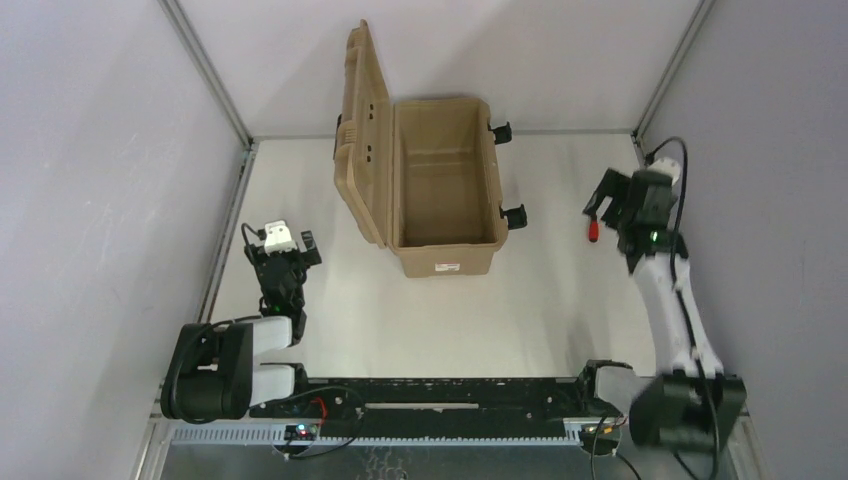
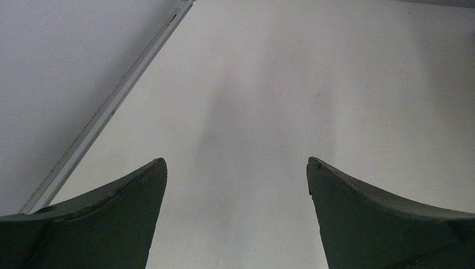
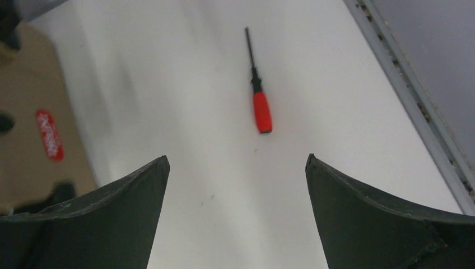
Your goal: Put the screwdriver in the bin
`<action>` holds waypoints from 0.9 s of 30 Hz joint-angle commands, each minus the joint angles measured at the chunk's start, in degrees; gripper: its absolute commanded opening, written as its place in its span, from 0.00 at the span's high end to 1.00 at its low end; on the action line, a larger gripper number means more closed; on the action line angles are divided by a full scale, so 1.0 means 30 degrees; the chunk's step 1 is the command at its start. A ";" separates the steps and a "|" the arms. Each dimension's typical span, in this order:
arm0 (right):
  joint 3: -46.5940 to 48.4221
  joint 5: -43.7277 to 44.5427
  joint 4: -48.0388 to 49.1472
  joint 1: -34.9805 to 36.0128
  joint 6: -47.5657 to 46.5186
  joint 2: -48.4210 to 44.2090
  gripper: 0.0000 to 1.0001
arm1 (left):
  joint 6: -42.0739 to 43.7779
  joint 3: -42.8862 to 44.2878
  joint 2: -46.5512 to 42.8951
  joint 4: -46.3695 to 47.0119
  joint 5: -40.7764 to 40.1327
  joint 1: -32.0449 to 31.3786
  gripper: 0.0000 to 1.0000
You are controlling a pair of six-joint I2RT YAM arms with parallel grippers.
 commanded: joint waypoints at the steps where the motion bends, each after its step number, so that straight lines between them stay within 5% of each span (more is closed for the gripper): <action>1: 0.3938 -0.3075 -0.3697 -0.1991 -0.1389 0.5933 0.00 | -0.0010 0.0843 -0.0044 0.0984 0.0251 0.0127 0.00; 16: 1.0999 -0.3029 -0.4295 -0.2414 -0.4590 1.8408 0.08 | -0.0010 0.0832 -0.0045 0.0981 0.0247 0.0127 0.00; 20: 1.2182 -0.3677 -0.5854 -0.2574 -0.4294 2.0353 0.28 | -0.0010 0.0832 -0.0048 0.0977 0.0248 0.0127 0.00; 22: 1.1998 -0.3612 -0.5900 -0.2644 -0.4125 2.0565 0.46 | -0.0010 0.0836 -0.0052 0.0984 0.0251 0.0127 0.00; 24: 1.1868 -0.3577 -0.6032 -0.2688 -0.4053 2.0375 0.75 | -0.0007 0.0850 -0.0045 0.0984 0.0251 0.0127 0.00; 27: 1.1882 -0.2859 -0.6292 -0.2692 -0.3995 1.9437 0.97 | -0.0010 0.0838 -0.0045 0.0984 0.0251 0.0127 0.00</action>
